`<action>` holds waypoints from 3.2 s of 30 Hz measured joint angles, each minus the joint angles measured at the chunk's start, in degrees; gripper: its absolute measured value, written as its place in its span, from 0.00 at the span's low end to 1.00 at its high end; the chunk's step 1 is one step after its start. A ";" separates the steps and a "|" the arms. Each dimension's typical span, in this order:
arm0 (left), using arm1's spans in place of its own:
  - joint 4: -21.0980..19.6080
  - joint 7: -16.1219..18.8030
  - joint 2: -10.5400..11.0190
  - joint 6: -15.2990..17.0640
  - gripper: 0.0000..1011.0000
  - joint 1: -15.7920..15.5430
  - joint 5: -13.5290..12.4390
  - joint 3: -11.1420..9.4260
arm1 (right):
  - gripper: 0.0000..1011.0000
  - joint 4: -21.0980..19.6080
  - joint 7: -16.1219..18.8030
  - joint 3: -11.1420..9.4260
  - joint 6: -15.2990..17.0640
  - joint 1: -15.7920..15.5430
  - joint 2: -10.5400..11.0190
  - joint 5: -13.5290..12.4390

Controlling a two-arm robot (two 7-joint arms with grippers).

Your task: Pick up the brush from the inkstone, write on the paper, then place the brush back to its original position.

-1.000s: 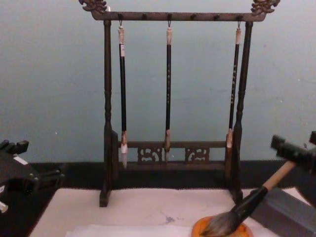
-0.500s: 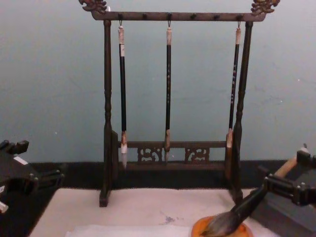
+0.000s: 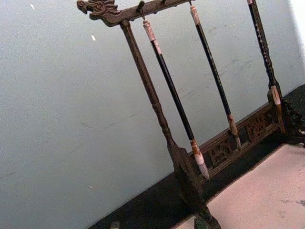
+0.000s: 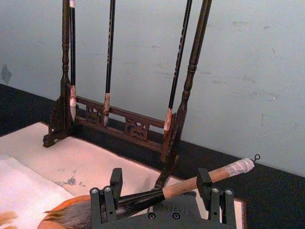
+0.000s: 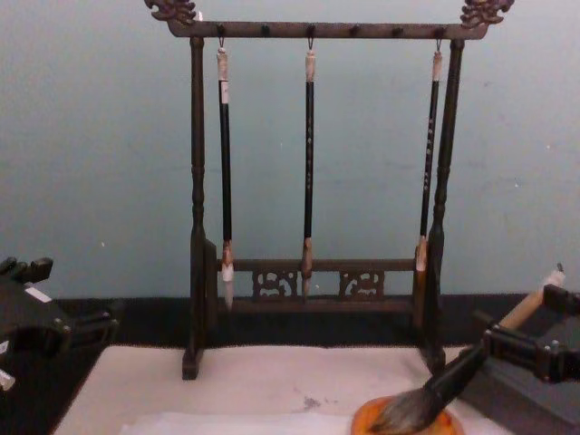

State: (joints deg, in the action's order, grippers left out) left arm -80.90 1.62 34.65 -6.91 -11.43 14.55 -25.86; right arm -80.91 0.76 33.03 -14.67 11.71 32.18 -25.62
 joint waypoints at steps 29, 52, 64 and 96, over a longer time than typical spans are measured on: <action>0.00 0.00 0.00 0.00 1.00 0.00 0.00 0.00 | 0.99 -0.04 -0.13 0.08 -0.15 0.08 0.08 -0.08; 0.00 0.00 0.00 0.00 1.00 0.00 0.00 0.00 | 0.99 -0.03 -0.13 0.08 -0.15 0.08 0.08 -0.08; 0.00 0.00 0.00 0.00 1.00 0.00 0.00 0.00 | 0.99 -0.04 -0.13 0.08 -0.15 0.08 0.08 -0.08; 0.00 0.00 0.00 0.00 1.00 0.00 0.00 0.00 | 0.99 -0.04 -0.13 0.08 -0.15 0.08 0.08 -0.08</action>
State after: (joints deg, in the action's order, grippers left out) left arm -80.90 1.62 34.65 -6.91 -11.43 14.55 -25.87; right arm -80.94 0.63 33.12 -14.82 11.79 32.26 -25.70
